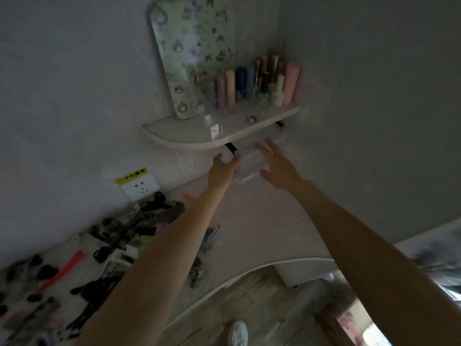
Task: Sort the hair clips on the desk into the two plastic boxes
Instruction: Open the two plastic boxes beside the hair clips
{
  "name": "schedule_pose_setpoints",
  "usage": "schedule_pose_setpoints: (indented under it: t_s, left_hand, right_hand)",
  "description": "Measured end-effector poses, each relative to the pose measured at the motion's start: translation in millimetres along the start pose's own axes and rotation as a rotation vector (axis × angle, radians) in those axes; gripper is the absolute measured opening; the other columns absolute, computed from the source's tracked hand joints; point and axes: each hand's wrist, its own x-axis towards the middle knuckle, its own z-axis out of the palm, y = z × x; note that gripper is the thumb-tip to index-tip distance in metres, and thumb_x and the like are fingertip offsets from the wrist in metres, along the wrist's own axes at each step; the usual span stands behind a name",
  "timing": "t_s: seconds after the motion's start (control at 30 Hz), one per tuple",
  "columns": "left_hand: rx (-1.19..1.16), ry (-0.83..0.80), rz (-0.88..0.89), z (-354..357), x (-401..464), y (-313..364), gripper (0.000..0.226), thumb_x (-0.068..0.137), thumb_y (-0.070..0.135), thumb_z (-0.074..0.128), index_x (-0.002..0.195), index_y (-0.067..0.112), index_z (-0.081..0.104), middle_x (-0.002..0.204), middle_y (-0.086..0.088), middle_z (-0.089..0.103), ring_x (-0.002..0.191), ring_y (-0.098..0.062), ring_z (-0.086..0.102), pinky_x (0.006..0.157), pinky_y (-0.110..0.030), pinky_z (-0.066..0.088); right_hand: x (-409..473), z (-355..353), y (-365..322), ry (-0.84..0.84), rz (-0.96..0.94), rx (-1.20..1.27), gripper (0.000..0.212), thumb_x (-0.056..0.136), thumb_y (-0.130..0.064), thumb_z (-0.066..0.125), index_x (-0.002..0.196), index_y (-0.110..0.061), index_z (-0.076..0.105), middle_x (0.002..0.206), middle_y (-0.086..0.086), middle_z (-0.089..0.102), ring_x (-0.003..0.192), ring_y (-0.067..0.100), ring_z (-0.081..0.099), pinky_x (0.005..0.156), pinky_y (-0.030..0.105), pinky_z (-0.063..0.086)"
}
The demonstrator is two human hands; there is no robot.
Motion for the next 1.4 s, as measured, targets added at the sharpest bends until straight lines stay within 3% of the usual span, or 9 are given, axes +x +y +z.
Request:
schedule_pose_setpoints:
  t_s: [0.23, 0.57, 0.8, 0.9, 1.0, 1.13, 1.23, 1.3, 1.4]
  left_hand:
    - [-0.216, -0.002, 0.046, 17.6, -8.5, 16.2, 0.031, 0.087, 0.011, 0.06, 0.114, 0.003, 0.047, 0.062, -0.005, 0.054, 0.04, 0.001, 0.05, 0.056, -0.019, 0.044]
    - [-0.149, -0.045, 0.148, 2.7, -122.2, -47.0, 0.029, 0.087, 0.008, 0.057, 0.112, 0.02, 0.049, 0.066, 0.001, 0.06, 0.065, -0.017, 0.058, 0.074, -0.037, 0.051]
    - [-0.038, -0.119, -0.023, 6.1, -143.0, -103.0, 0.034, 0.086, 0.006, 0.056, 0.117, 0.011, 0.044, 0.073, -0.006, 0.059, 0.065, -0.016, 0.057, 0.071, -0.031, 0.052]
    - [0.151, -0.095, -0.022, 7.3, -137.6, -119.1, 0.021, 0.085, 0.022, 0.061, 0.096, 0.01, 0.047, 0.062, -0.001, 0.054, 0.058, -0.017, 0.052, 0.067, -0.039, 0.047]
    - [0.448, -0.061, 0.034, 6.0, -129.4, -126.0, 0.051, 0.086, 0.058, 0.049, 0.066, 0.01, 0.044, 0.052, 0.0, 0.047, 0.047, -0.017, 0.048, 0.053, -0.03, 0.038]
    - [0.653, -0.009, 0.081, 4.6, -121.2, -127.8, 0.044, 0.098, 0.042, 0.032, 0.077, 0.006, 0.047, 0.066, -0.008, 0.049, 0.059, -0.026, 0.05, 0.055, -0.033, 0.037]
    - [0.579, -0.011, -0.009, 3.5, -120.8, -126.5, 0.042, 0.101, 0.034, 0.027, 0.075, 0.007, 0.048, 0.063, -0.009, 0.053, 0.055, -0.023, 0.062, 0.054, -0.034, 0.046]
    - [0.4, -0.026, -0.131, 2.3, -120.6, -125.8, 0.041, 0.101, 0.032, 0.027, 0.07, 0.014, 0.046, 0.063, -0.005, 0.055, 0.04, -0.003, 0.059, 0.048, -0.026, 0.05]
    - [0.254, -0.048, -0.207, -0.6, -118.7, -129.8, 0.033, 0.099, 0.037, 0.033, 0.092, 0.012, 0.054, 0.077, -0.004, 0.061, 0.06, -0.01, 0.065, 0.059, -0.032, 0.057]
  right_hand:
    - [-2.1, 7.3, 1.6, 0.083, -0.009, 0.039, 0.06, 0.088, -0.005, 0.054, 0.143, -0.015, 0.031, 0.156, 0.012, 0.014, 0.135, 0.026, 0.035, 0.098, 0.038, 0.044]
    - [-119.3, 1.3, -1.7, 0.532, 0.289, 0.275, 0.047, 0.091, -0.031, 0.055, 0.132, -0.015, 0.041, 0.134, 0.012, 0.036, 0.085, 0.021, 0.057, 0.075, 0.038, 0.054]
    - [-139.9, 34.1, 41.1, 0.229, 0.602, 0.298, 0.052, 0.088, -0.049, 0.052, 0.125, -0.013, 0.043, 0.113, 0.019, 0.061, 0.088, 0.037, 0.065, 0.08, 0.047, 0.053]
    - [-143.0, 43.2, 44.9, 0.124, 0.623, 0.257, 0.044, 0.09, -0.051, 0.047, 0.107, -0.01, 0.045, 0.097, 0.02, 0.067, 0.079, 0.038, 0.066, 0.075, 0.045, 0.053]
    - [-145.2, 48.2, 47.2, 0.069, 0.592, 0.22, 0.032, 0.094, -0.041, 0.044, 0.095, -0.009, 0.043, 0.088, 0.021, 0.067, 0.072, 0.039, 0.066, 0.069, 0.047, 0.055]
    - [-145.1, 52.2, 49.9, -0.032, 0.544, 0.229, 0.021, 0.098, -0.03, 0.038, 0.09, -0.01, 0.038, 0.081, 0.022, 0.064, 0.059, 0.036, 0.064, 0.055, 0.039, 0.055]
    - [-140.7, 49.6, 53.3, -0.101, 0.598, 0.308, 0.022, 0.099, -0.025, 0.032, 0.094, -0.006, 0.042, 0.078, 0.015, 0.059, 0.051, 0.029, 0.063, 0.045, 0.024, 0.047]
    - [-139.4, 46.8, 54.7, -0.057, 0.569, 0.256, 0.019, 0.096, -0.02, 0.04, 0.102, -0.004, 0.047, 0.08, 0.017, 0.062, 0.063, 0.035, 0.066, 0.059, 0.032, 0.051]
    - [-144.4, 47.7, 56.2, 0.108, 0.333, -0.041, 0.027, 0.088, -0.019, 0.057, 0.113, -0.009, 0.05, 0.111, 0.021, 0.057, 0.093, 0.039, 0.057, 0.078, 0.043, 0.049]
